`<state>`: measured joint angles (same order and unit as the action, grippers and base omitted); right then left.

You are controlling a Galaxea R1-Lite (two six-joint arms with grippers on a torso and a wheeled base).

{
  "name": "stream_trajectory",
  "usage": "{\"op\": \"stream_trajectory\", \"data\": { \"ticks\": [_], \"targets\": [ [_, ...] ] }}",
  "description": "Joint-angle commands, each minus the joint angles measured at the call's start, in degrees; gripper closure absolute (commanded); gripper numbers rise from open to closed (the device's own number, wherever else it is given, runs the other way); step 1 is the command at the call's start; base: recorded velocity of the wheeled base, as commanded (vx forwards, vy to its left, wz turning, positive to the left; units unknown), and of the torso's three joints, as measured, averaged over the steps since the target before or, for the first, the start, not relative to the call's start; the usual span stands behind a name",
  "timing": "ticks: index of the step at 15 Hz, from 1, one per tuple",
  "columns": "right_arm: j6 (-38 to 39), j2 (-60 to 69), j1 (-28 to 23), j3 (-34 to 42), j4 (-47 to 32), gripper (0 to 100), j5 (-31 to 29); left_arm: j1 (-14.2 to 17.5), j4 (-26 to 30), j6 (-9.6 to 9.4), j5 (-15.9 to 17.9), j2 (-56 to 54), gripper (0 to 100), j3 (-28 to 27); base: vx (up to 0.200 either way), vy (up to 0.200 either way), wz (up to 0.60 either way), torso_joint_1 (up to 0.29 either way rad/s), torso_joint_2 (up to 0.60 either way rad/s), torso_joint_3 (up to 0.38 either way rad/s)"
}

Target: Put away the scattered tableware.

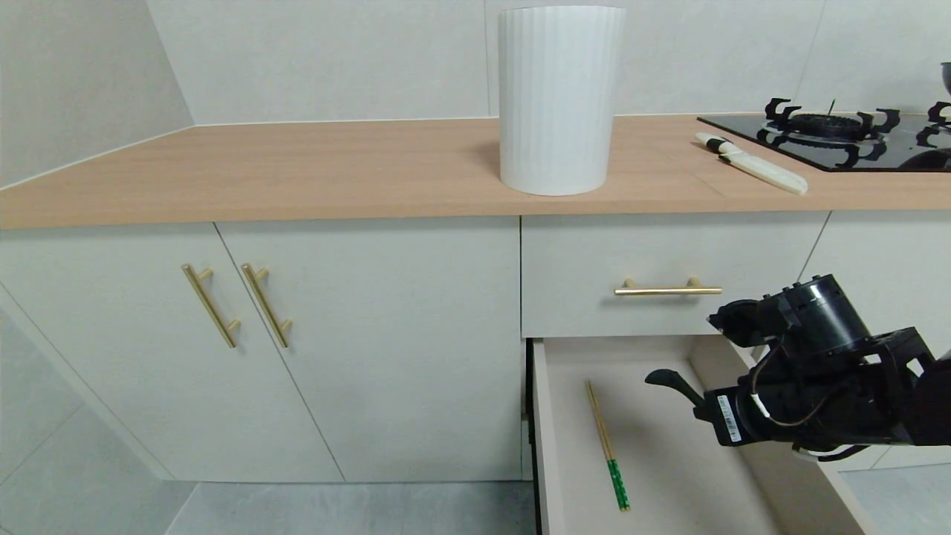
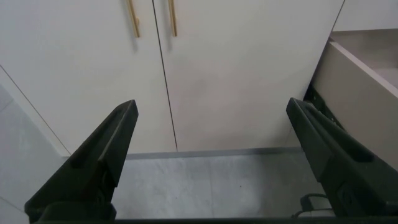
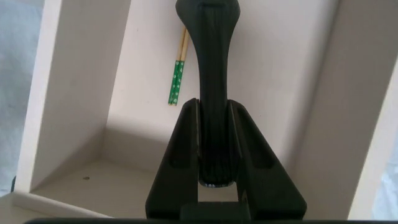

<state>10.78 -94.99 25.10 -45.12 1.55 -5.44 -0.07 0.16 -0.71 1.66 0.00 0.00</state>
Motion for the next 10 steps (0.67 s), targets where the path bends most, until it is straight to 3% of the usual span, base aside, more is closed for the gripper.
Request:
{"op": "stream_trajectory", "data": {
  "ticks": [1,5,10],
  "targets": [
    [-0.05,-2.48,0.39,0.03,1.0,100,-0.1,-0.01,0.02,0.0,0.01,0.09,0,0.0,0.0,0.0,0.0,0.0,0.0,0.0],
    [0.3,-9.51,0.39,-0.94,2.58,100,-0.72,-0.01,0.02,0.0,0.01,0.0,0,0.0,0.0,0.0,0.0,0.0,0.0,0.0],
    [0.74,-19.18,-1.19,0.12,13.48,100,-0.63,-0.01,0.02,0.0,0.01,0.0,0,0.0,0.0,0.0,0.0,0.0,0.0,0.0]
  ]
}}
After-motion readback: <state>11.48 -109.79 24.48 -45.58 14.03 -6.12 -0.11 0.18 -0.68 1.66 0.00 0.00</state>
